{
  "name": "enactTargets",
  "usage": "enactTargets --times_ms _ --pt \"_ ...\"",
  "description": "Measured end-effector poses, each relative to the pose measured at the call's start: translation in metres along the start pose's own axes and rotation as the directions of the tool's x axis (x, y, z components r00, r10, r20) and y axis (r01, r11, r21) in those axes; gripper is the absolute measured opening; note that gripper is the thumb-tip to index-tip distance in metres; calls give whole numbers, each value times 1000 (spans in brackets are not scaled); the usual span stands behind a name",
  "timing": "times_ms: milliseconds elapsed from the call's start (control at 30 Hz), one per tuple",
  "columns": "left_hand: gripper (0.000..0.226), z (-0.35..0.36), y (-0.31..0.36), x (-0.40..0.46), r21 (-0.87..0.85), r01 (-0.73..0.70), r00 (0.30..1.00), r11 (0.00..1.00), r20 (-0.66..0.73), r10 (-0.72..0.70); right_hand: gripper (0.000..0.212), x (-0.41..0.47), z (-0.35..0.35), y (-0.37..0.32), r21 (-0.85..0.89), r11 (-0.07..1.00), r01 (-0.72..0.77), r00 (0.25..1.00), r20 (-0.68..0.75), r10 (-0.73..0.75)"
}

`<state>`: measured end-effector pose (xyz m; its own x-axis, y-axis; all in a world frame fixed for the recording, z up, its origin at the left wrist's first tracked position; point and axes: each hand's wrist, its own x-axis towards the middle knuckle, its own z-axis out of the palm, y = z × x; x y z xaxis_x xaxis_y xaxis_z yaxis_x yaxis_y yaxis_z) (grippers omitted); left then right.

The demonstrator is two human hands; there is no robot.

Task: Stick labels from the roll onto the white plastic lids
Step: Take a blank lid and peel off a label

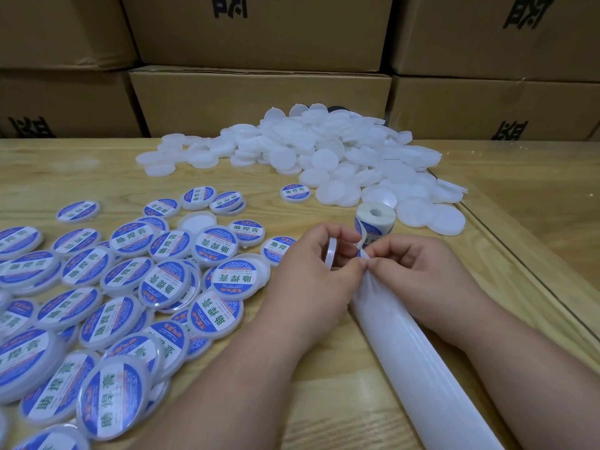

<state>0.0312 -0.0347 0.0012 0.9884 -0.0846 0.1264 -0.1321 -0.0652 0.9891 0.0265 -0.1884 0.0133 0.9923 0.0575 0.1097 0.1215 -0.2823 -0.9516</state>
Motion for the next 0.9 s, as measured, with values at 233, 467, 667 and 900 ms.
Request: enactTargets --times_ms 233,467,667,900 --pt "20 0 2 -2 45 -20 1000 999 -15 21 23 0 0 2 30 999 29 999 -40 -27" --pt "22 1 4 0 -46 19 989 999 -149 -26 23 0 0 -3 128 991 31 994 -107 -17" --pt "25 -6 5 7 -318 80 963 945 -221 -156 20 -1 -1 -6 87 996 -25 983 -178 40" --pt "25 -10 5 8 -410 98 964 907 -186 -188 40 3 3 2 66 996 57 978 -207 -42"
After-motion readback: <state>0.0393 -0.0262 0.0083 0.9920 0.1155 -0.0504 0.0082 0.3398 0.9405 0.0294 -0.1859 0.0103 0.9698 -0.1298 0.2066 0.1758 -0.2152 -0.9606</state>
